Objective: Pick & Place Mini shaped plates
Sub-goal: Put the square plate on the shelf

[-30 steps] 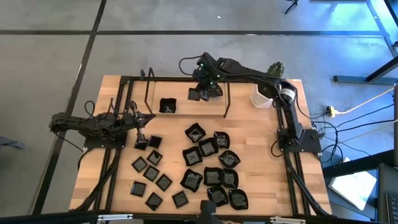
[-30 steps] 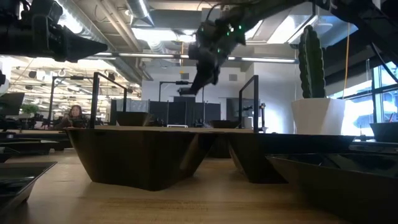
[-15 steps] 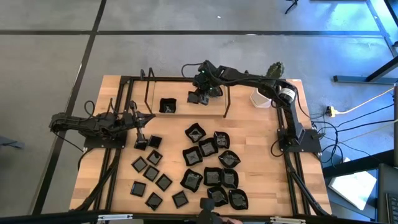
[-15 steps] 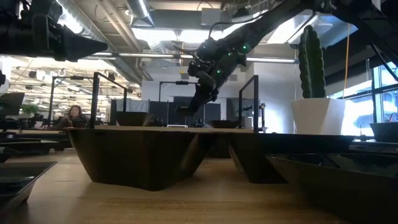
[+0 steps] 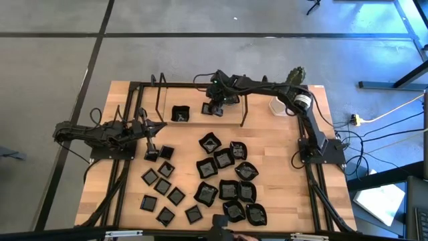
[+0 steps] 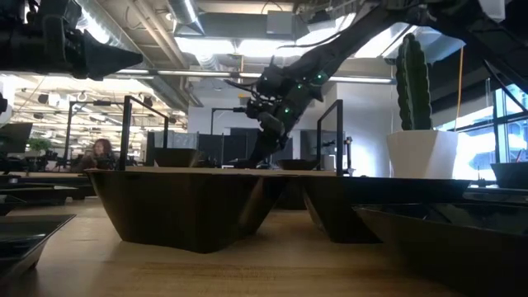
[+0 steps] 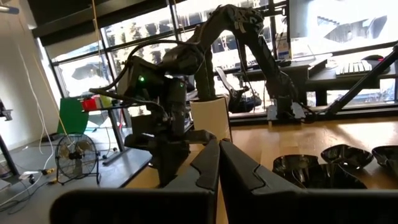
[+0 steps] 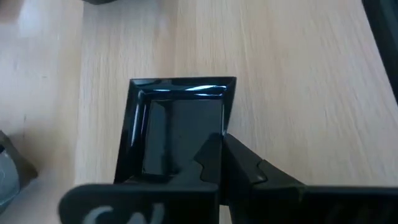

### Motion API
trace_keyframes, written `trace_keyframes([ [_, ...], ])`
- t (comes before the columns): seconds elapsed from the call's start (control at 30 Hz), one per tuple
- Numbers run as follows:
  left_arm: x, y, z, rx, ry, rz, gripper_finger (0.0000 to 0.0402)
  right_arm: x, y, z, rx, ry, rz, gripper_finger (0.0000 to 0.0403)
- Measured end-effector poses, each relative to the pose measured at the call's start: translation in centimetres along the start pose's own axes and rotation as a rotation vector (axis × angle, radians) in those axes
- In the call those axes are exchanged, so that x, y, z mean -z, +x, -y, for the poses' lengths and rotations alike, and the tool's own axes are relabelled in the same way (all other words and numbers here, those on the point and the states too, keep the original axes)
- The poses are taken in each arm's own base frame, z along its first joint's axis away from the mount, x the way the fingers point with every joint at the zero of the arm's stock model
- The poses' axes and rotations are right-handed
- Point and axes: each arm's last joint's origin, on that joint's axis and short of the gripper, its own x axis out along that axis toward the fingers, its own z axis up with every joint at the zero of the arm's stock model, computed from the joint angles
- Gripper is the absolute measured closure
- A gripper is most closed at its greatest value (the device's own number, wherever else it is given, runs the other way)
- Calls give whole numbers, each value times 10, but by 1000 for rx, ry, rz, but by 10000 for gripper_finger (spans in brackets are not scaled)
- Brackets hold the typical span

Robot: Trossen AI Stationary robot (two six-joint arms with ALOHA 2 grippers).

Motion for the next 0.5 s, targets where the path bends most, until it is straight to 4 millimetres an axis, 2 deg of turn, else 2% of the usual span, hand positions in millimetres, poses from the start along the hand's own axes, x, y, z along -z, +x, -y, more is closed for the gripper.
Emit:
trace_keyframes([
  [0.23, 0, 0, 0, 1, 6, -1, 397, 0, 0, 0, 8, -57, 1, 386],
  [0.5, 0, 0, 0, 2, 2, 0, 394, 0, 1, 0, 31, -62, -4, 334],
])
